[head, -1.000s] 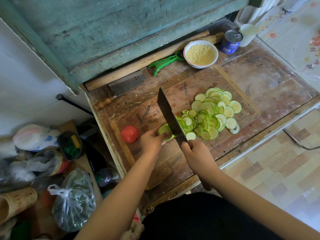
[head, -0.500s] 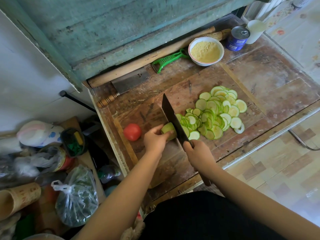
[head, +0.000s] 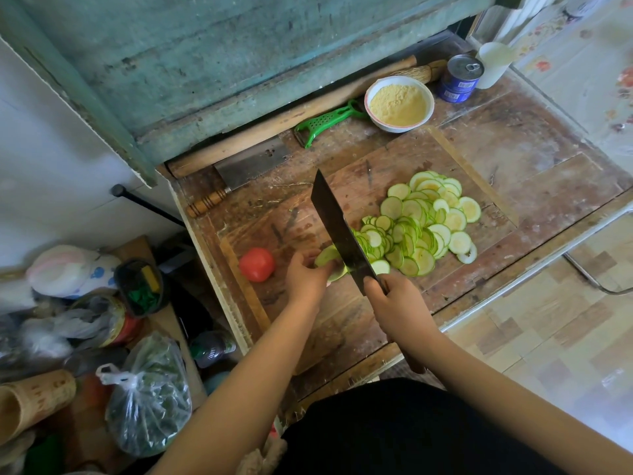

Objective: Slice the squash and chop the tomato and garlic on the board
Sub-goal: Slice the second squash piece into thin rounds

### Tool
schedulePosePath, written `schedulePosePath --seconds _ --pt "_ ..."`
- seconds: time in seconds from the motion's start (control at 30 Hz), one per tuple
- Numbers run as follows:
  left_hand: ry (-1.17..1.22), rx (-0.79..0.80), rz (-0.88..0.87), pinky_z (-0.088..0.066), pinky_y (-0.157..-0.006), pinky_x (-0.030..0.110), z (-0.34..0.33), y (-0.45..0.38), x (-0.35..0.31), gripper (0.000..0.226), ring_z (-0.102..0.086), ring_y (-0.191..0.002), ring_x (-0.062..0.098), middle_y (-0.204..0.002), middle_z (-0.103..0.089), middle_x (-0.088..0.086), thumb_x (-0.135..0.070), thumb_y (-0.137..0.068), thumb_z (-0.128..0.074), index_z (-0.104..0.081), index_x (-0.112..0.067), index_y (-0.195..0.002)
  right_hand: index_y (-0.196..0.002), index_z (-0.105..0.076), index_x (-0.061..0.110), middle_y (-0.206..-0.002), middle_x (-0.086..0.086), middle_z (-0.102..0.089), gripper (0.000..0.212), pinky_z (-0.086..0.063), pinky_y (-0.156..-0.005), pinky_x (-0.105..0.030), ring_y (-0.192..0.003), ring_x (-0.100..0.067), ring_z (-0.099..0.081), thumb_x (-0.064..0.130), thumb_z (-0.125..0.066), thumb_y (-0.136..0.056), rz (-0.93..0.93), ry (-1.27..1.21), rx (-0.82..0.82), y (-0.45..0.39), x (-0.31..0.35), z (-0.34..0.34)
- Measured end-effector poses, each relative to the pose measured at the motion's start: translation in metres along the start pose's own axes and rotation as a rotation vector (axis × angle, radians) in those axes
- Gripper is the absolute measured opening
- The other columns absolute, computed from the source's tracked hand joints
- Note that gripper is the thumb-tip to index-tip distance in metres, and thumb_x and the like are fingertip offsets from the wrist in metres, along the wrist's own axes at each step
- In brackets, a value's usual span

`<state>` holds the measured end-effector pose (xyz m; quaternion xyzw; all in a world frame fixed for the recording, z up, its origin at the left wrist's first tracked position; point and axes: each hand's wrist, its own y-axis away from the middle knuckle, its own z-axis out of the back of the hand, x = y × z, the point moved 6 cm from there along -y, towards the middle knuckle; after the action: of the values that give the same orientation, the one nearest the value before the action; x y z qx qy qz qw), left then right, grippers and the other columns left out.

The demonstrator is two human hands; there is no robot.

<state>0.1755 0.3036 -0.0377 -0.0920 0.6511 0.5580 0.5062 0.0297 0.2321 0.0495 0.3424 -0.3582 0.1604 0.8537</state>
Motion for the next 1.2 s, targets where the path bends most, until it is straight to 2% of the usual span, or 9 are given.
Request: schedulePosePath --seconds 0.13,0.43,0.6,0.83,1.03,1.2 --pt "0.025 -0.022 -0.001 -0.058 -0.078 0.045 0.000 0.002 -0.001 0.030 -0.066 -0.090 0.024 -0.099 -0.066 0.007 -0.014 -0.071 -0.082 -0.055 -0.021 -0.084 -0.061 -0.034 0.011 -0.052 -0.002 -0.033 0.039 -0.023 -0.049 -0.029 -0.049 -0.016 -0.030 0.031 -0.046 -0.093 0.016 0.012 -0.004 0.005 0.001 0.002" --pt "0.072 -0.050 0.000 -0.057 -0.080 0.045 0.001 0.002 -0.001 0.029 -0.066 -0.091 0.022 -0.098 -0.068 0.005 -0.013 -0.070 -0.083 -0.059 -0.020 -0.084 -0.060 -0.034 0.012 -0.052 -0.001 -0.033 0.037 -0.024 -0.049 -0.028 -0.047 -0.015 -0.030 0.027 -0.046 -0.092 0.009 0.005 0.020 0.007 0.002 0.002" --pt "0.084 -0.041 0.002 -0.058 -0.067 0.036 0.001 0.002 -0.002 0.026 -0.065 -0.083 0.017 -0.094 -0.067 0.003 -0.012 -0.072 -0.081 -0.059 -0.019 -0.084 -0.059 -0.031 0.012 -0.050 0.001 -0.030 0.040 -0.019 -0.045 -0.026 -0.046 -0.013 -0.026 0.026 -0.046 -0.093 0.010 0.039 0.025 0.008 0.004 0.001" --pt "0.066 -0.055 0.022 -0.058 -0.066 0.035 0.003 0.000 -0.003 0.024 -0.066 -0.083 0.020 -0.095 -0.067 0.005 -0.011 -0.076 -0.077 -0.064 -0.010 -0.096 -0.058 -0.032 0.012 -0.053 -0.002 -0.035 0.040 -0.022 -0.048 -0.028 -0.050 -0.016 -0.031 0.027 -0.044 -0.094 -0.019 0.082 0.059 0.002 0.007 -0.005" --pt "0.068 -0.041 0.031 -0.057 -0.064 0.033 0.003 -0.002 -0.004 0.019 -0.065 -0.076 0.017 -0.088 -0.066 0.005 -0.011 -0.077 -0.076 -0.062 -0.013 -0.089 -0.061 -0.034 0.010 -0.053 -0.002 -0.036 0.038 -0.023 -0.048 -0.031 -0.049 -0.018 -0.031 0.025 -0.044 -0.094 -0.037 0.110 0.074 -0.002 0.010 -0.011" --pt "0.069 -0.046 0.047 -0.058 -0.066 0.035 0.003 -0.004 -0.003 0.020 -0.067 -0.084 0.024 -0.091 -0.067 0.007 -0.010 -0.076 -0.077 -0.063 -0.014 -0.090 -0.063 -0.037 0.009 -0.055 -0.003 -0.039 0.036 -0.025 -0.049 -0.031 -0.052 -0.019 -0.034 0.026 -0.044 -0.094 -0.059 0.119 0.085 -0.008 0.009 -0.015"
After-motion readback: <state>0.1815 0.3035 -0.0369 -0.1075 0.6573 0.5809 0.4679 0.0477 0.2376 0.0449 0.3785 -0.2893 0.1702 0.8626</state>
